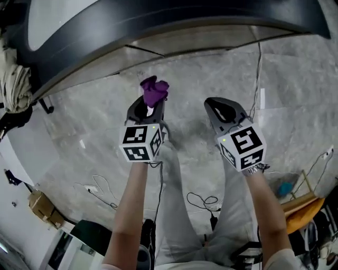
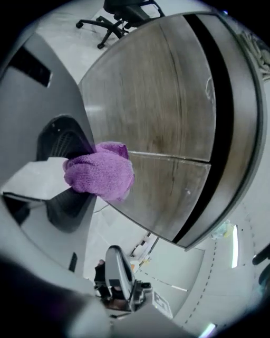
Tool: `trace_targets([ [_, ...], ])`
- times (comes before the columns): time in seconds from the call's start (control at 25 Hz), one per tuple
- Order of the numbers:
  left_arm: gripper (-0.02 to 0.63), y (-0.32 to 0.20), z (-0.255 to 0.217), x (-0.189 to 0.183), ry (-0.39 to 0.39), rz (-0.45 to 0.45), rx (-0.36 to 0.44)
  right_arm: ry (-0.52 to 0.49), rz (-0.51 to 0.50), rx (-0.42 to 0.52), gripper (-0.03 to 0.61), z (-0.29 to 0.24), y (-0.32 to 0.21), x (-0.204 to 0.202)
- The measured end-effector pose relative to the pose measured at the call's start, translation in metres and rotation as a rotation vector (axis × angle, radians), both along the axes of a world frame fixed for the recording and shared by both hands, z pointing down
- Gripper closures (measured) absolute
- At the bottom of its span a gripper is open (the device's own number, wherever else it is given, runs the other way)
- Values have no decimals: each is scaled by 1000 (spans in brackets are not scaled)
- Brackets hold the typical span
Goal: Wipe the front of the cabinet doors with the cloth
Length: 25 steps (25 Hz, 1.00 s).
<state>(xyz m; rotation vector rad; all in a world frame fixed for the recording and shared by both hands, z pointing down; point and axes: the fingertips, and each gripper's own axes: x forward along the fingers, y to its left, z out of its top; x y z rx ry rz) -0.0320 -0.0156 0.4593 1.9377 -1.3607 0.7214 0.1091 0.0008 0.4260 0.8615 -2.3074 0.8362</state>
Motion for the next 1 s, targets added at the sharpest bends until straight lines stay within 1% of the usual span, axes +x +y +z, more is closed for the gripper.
trace_targets([
  [0.08, 477, 6, -12, -19, 6, 7, 13, 21, 7, 16, 549, -6, -6, -15],
  [0.2, 477, 6, -24, -39, 46, 26, 48, 74, -6, 50, 549, -12, -20, -36],
  [0.28, 477, 3, -34, -50, 78, 65, 72, 100, 14, 79, 549, -17, -29, -54],
  [0.36, 477, 4, -46, -61, 99, 125, 85, 115, 64, 106, 549, -25, -31, -75],
  [0.44, 477, 9, -59, -73, 113, 195, 83, 112, 129, 127, 549, -35, -28, -100],
  [0.52, 477, 7, -69, -86, 130, 248, 78, 85, 178, 142, 549, -44, -23, -129],
  [0.6, 477, -2, -79, -92, 156, 273, 84, 62, 178, 150, 549, -53, -15, -154],
  [0.68, 477, -15, -88, -83, 177, 292, 100, 63, 147, 164, 549, -62, -5, -164],
  [0.8, 477, -33, -102, -56, 179, 341, 131, 83, 110, 185, 549, -70, 5, -157],
  [0.88, 477, -46, -109, -41, 176, 350, 148, 65, 123, 176, 549, -71, 1, -147],
  [1.0, 477, -66, -117, -28, 155, 331, 163, 0, 171, 162, 549, -83, -9, -131],
])
